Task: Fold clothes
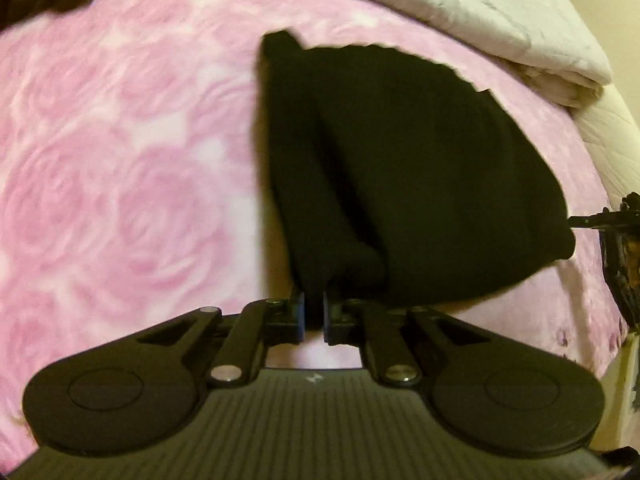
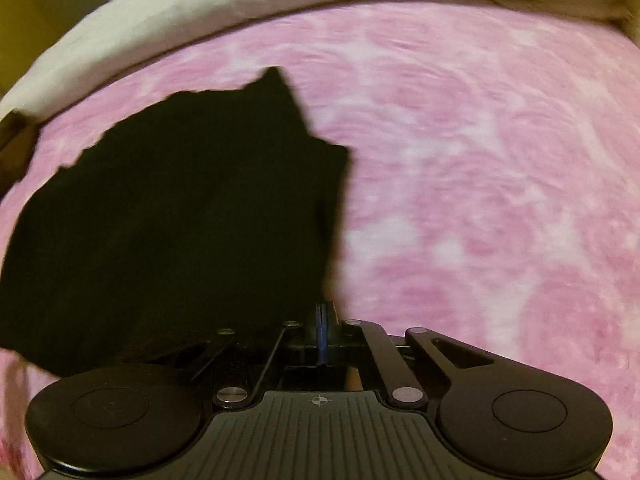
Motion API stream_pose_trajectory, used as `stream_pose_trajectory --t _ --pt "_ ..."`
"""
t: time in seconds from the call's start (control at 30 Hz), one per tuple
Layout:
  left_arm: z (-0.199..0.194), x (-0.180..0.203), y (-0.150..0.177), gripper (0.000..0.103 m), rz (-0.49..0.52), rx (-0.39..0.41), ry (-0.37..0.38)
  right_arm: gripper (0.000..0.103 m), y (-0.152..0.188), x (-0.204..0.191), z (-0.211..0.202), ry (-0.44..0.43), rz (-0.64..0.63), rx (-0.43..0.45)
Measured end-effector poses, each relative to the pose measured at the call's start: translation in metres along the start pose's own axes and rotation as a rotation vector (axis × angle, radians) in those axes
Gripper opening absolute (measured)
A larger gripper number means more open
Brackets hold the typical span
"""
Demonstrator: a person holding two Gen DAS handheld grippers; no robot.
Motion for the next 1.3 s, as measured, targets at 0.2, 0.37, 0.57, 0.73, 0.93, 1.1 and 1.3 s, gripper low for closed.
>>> stream_pose_trajectory --t 0.2,0.37,0.57,0.73,0.93,1.1,1.3 --pt "-0.013 0.001 0.012 0.031 0.16 -0.023 -0.126 0.003 -0.004 -0.025 -0.029 -0.005 -0.157 0.04" --pt "-0.029 0.048 0.016 0.034 0.622 0.033 -0.288 0.068 0.05 -0.082 -0.036 0.034 -0.591 0.088" --pt "0.018 0.071 0.029 0.035 0.924 -0.035 -0.376 0.07 0.144 -0.104 0.001 0.182 -1.248 0.136" --pt "0.05 0.074 0.038 0.02 1.176 -0.091 -0.46 0.061 0.155 -0.095 0.035 0.325 -1.465 0.247" --pt "0.041 0.061 0.055 0.009 1.195 -0.124 -0.515 0.024 0.131 -0.078 0.033 0.289 -1.37 0.253" --pt "0.028 0.069 0.063 0.008 1.136 -0.105 -0.486 0.024 0.126 -0.07 0.03 0.261 -1.357 0.246" --pt "0.027 0.065 0.069 0.01 1.167 -0.078 -0.489 0.024 0.116 -0.065 0.031 0.253 -1.326 0.188"
Point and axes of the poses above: each gripper's, at about its wrist camera, not at the fingertips, and z roughly the way its jaws point, x to its right, y to its underside, the point moved 9 cm from there along z, roughly the way its jaws point, and after that the axes turned 11 degrees about z, right-handed, at the moved point
